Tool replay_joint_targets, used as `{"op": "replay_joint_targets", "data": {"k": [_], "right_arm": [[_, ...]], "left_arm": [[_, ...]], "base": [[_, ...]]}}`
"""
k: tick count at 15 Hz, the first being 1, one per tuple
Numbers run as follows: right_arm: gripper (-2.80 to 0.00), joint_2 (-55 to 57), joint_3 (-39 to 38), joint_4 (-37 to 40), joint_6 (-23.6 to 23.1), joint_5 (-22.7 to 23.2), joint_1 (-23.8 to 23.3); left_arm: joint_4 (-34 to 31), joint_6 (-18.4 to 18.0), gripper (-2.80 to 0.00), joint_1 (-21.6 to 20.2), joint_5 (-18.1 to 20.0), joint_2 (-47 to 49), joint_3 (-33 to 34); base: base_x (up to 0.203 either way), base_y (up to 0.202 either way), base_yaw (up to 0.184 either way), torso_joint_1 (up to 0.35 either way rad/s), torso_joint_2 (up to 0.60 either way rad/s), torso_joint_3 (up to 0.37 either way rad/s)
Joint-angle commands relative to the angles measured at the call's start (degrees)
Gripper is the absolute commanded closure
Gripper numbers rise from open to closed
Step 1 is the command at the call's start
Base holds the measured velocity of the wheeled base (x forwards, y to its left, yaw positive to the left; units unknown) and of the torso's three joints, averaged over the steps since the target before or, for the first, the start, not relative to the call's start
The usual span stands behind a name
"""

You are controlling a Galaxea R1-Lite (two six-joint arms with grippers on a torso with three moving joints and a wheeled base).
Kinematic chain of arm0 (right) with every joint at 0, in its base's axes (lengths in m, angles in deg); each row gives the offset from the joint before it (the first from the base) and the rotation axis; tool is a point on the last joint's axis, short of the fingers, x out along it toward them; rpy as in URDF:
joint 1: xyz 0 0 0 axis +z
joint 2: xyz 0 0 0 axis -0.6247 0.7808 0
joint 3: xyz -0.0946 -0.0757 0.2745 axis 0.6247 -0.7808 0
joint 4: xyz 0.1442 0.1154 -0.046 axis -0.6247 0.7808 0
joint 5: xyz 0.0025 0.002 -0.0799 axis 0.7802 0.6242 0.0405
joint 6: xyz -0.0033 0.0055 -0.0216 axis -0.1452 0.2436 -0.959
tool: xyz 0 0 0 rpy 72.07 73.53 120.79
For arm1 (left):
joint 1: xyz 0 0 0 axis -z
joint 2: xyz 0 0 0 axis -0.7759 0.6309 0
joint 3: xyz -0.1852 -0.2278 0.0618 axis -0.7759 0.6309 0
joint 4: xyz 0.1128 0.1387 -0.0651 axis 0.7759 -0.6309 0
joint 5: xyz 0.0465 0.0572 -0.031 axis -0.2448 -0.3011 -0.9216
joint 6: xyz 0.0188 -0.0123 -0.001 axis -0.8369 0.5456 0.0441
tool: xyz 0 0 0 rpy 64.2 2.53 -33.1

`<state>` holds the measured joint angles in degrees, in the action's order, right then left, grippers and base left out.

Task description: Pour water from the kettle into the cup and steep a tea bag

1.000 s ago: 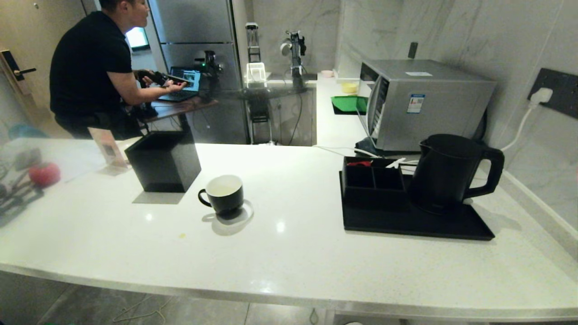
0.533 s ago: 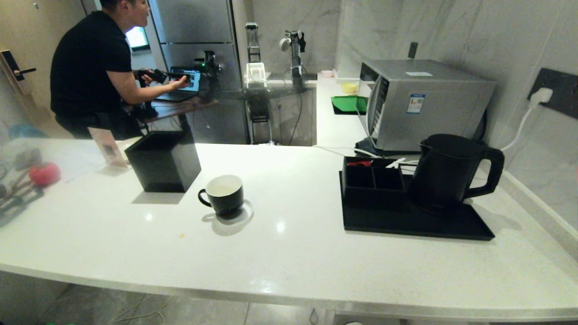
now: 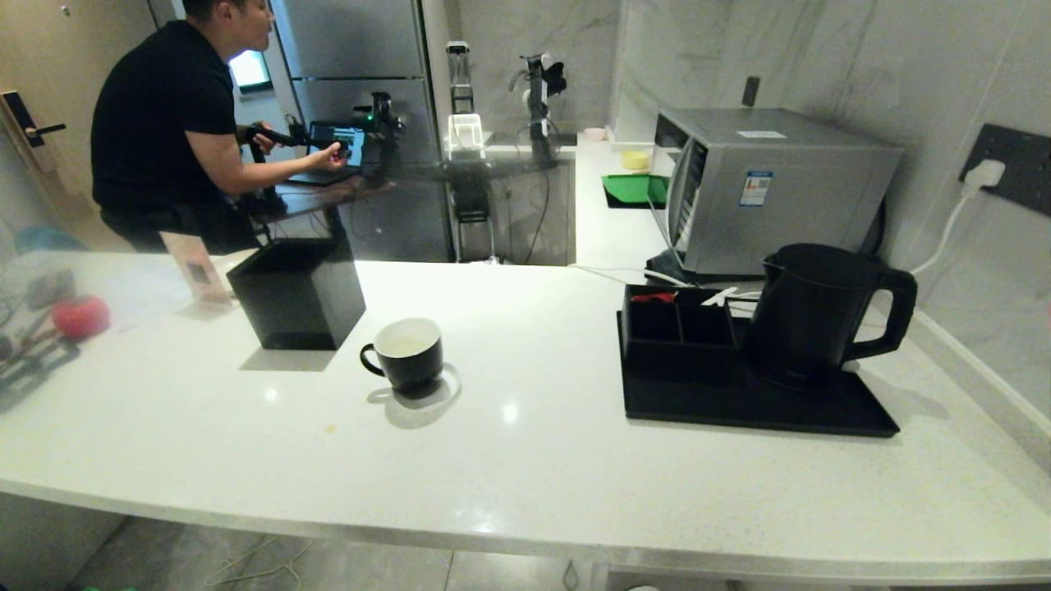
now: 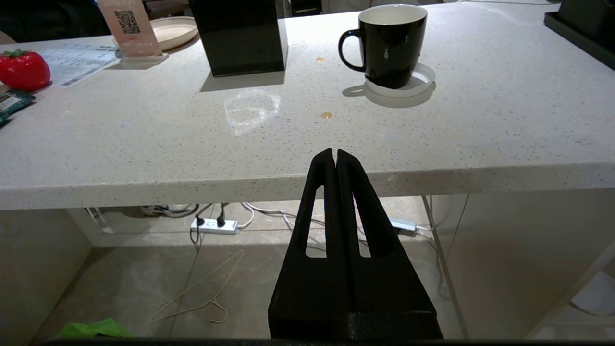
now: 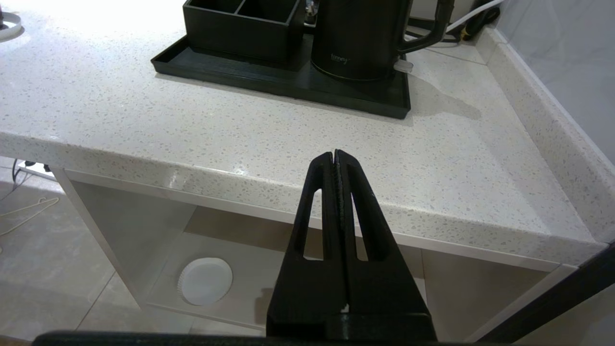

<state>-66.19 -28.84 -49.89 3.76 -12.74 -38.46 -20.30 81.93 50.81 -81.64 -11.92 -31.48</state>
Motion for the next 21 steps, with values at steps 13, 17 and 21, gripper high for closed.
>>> {"op": "replay_joint_targets", "data": {"k": [13, 17, 21], "right_arm": [[0.0, 0.0, 0.0, 0.1, -0.1, 0.1, 0.0], [0.0, 0.0, 0.0, 0.0, 0.0, 0.0, 0.0], [0.0, 0.0, 0.0, 0.0, -0.1, 0.1, 0.1]], "left_arm": [[0.0, 0.0, 0.0, 0.0, 0.0, 0.0, 0.0], [0.0, 0.0, 0.0, 0.0, 0.0, 0.0, 0.0], [0.0, 0.0, 0.0, 0.0, 0.1, 0.0, 0.0]], "base": [[0.0, 0.0, 0.0, 0.0, 0.0, 0.0], [0.0, 0.0, 0.0, 0.0, 0.0, 0.0], [0.0, 0.0, 0.0, 0.0, 0.0, 0.0]]}}
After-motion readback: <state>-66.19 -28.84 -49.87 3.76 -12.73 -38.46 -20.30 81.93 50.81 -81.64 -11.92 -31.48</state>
